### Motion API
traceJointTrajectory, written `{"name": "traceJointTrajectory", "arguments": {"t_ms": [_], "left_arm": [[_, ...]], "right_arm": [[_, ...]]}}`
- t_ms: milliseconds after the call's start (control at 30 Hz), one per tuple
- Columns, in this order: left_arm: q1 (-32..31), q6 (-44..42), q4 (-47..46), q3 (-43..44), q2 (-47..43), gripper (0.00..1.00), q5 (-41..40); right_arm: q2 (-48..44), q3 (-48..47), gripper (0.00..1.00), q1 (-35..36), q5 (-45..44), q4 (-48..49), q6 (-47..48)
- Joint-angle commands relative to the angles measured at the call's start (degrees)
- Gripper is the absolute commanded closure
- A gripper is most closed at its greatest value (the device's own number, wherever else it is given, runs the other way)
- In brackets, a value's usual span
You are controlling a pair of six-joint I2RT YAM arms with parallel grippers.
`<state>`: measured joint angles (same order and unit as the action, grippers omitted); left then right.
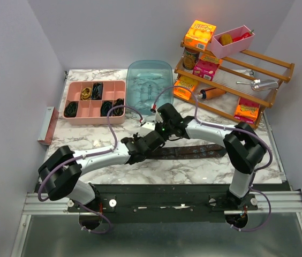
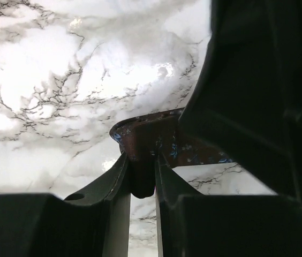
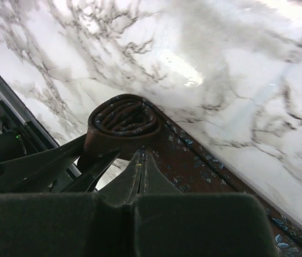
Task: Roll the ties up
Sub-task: Roll the tie at the center of the board.
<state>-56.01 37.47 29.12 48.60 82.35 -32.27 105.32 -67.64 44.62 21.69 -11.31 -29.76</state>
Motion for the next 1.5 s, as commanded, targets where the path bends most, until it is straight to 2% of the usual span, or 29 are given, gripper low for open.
{"name": "traceJointTrajectory", "arguments": {"t_ms": [0,433,500,633,733,833,967,1467], "left_arm": [[-1.4,-0.4,1.6,1.7,2.8,1.00,0.5],[-5.0,-0.1,5.7,8.1,11.9,1.00,-1.7],[-5.4,0.1,7.0,9.8,13.2,0.97,-2.4],[-6.5,0.0,7.5,11.7,16.1,0.82,-2.6],[-6.9,-0.1,7.2,12.7,16.4,0.60,-1.7],[-7.0,-0.3,5.2,12.7,15.7,0.44,-0.3],[-7.0,-0.3,0.7,11.1,13.9,0.38,2.9],[-6.7,0.1,-5.6,8.8,10.6,0.37,7.6]], "right_arm": [[-3.0,2.2,1.00,-2.5,-2.8,-0.9,1.7],[-4.4,6.0,0.99,-7.2,-6.0,-2.3,3.8],[-4.7,6.2,0.99,-7.4,-6.0,-2.4,4.0],[-4.3,6.5,0.99,-7.7,-6.0,-2.4,4.2],[-4.2,6.6,1.00,-7.9,-6.0,-2.3,4.2],[-3.9,6.6,0.99,-7.9,-6.0,-2.3,4.4],[-3.7,6.7,1.00,-8.1,-6.0,-2.3,4.6],[-6.4,8.0,1.00,-8.3,-5.8,-2.1,6.0]]}}
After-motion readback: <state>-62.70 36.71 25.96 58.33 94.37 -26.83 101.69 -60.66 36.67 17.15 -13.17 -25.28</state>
